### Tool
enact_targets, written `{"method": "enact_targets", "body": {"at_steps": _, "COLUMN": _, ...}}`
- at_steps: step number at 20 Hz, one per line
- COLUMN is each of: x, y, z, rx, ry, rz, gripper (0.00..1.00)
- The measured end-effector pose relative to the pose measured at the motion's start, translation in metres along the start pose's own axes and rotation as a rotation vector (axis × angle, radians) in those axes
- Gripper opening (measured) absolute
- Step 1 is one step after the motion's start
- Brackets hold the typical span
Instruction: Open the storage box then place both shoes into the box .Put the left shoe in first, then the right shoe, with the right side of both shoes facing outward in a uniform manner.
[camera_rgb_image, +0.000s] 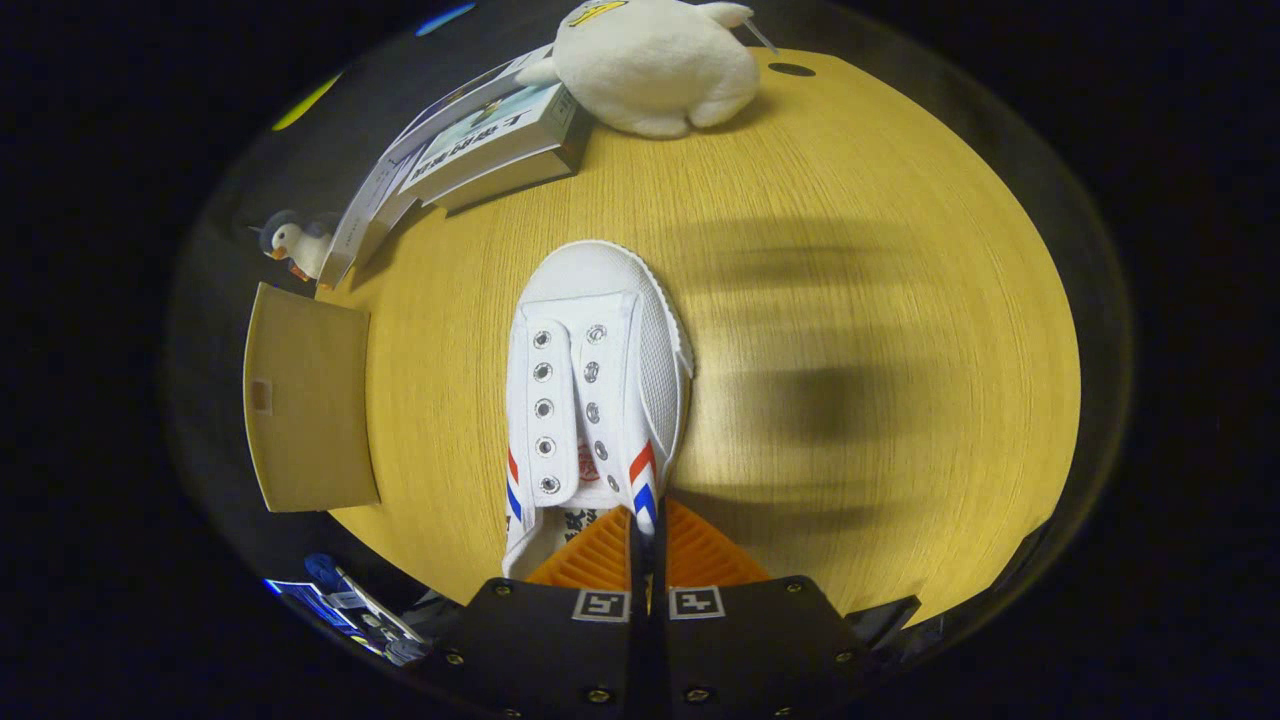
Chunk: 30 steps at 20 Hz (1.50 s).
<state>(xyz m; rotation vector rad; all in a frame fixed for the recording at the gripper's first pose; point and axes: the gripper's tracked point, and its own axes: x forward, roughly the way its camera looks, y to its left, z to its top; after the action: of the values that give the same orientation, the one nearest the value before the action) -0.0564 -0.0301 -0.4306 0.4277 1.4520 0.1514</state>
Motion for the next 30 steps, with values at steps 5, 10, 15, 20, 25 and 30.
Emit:
{"method": "enact_targets", "body": {"at_steps": 5, "x": -0.016, "y": 0.005, "z": 0.003, "rx": -0.018, "ry": -0.013, "rz": 0.000, "gripper": 0.00}}
{"method": "enact_targets", "body": {"at_steps": 10, "x": -0.036, "y": 0.026, "z": -0.002, "rx": -0.016, "ry": -0.042, "rz": 0.011, "gripper": 0.00}}
{"method": "enact_targets", "body": {"at_steps": 15, "x": -0.065, "y": 0.070, "z": -0.005, "rx": -0.021, "ry": -0.093, "rz": 0.051, "gripper": 0.00}}
{"method": "enact_targets", "body": {"at_steps": 20, "x": -0.095, "y": 0.132, "z": -0.001, "rx": -0.059, "ry": -0.133, "rz": 0.119, "gripper": 0.00}}
{"method": "enact_targets", "body": {"at_steps": 25, "x": -0.117, "y": 0.180, "z": 0.008, "rx": -0.126, "ry": -0.179, "rz": 0.110, "gripper": 0.00}}
{"method": "enact_targets", "body": {"at_steps": 30, "x": -0.132, "y": 0.232, "z": 0.013, "rx": -0.198, "ry": -0.209, "rz": 0.110, "gripper": 0.00}}
